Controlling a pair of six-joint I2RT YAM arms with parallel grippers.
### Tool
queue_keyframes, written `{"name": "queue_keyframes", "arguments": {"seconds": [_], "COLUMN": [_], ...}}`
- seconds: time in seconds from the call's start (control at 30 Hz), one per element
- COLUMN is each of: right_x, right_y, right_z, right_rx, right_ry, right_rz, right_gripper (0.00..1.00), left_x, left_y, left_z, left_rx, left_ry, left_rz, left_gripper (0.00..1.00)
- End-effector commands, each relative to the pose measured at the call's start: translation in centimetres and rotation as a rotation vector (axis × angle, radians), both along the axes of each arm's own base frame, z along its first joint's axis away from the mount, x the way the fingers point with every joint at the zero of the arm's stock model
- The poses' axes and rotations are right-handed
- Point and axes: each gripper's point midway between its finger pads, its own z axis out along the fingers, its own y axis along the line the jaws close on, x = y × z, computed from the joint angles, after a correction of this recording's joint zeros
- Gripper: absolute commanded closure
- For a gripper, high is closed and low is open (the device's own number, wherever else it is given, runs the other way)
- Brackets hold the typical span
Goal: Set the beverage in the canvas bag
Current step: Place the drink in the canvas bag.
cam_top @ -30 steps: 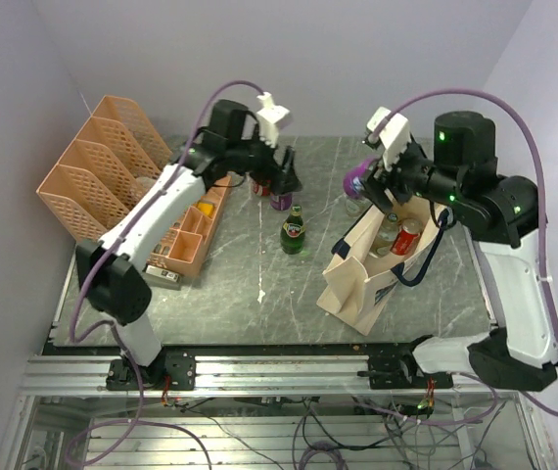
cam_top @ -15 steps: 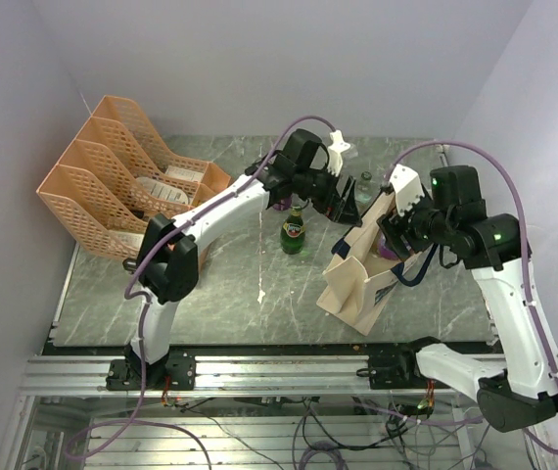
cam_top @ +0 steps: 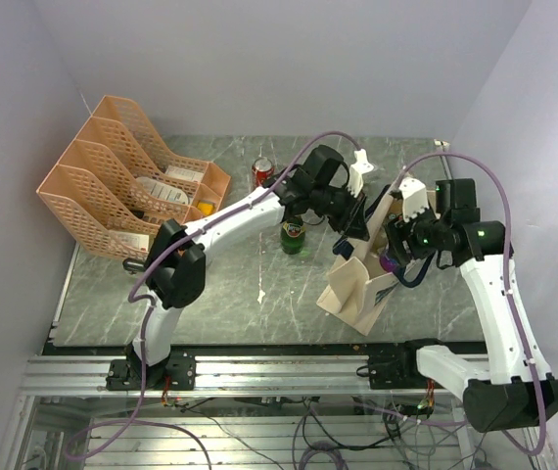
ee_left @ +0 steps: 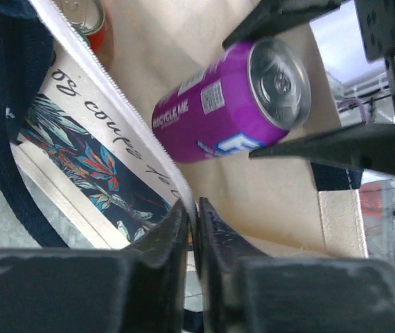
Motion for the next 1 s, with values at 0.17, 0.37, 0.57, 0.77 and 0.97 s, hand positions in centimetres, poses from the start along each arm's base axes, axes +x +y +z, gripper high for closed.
{"name": "queue_keyframes", "arguments": {"seconds": [0.17, 0.37, 0.57, 0.77, 0.97], "right_x": [0.4, -1.3, 0.7, 2.5, 4.1], "right_y": [-2.6, -4.5, -7.2, -7.2, -5.8], "right_z": [0.4, -0.2, 1.5, 3.1, 5.2], "right_rx": [0.020, 0.013, -0.029, -0.013, 0.094], "right_ry": [-0.032, 0.103, 0.095, 0.052, 0.005], "right_rz": [0.075, 0.146, 0.140, 0.146, 0.136], "right_gripper": [0.96, 0.98, 0.98, 0.99, 0.99], "left_x": [2.8, 4.2, 3.7, 3.3, 3.3], "left_y": [3.0, 4.5, 4.9, 5.2, 4.8], "left_z": [3.2, 5.5, 6.7, 7.7, 8.7], "left_rx": [0.101, 0.138, 0.124, 0.112, 0.085], "left_ry": [-0.270, -0.399, -0.452, -0.497, -0.535], "left_rz": [0.152, 0.211, 0.164, 0.122, 0.101], "left_gripper": [0.93, 0.93, 0.93, 0.93, 0.64]}}
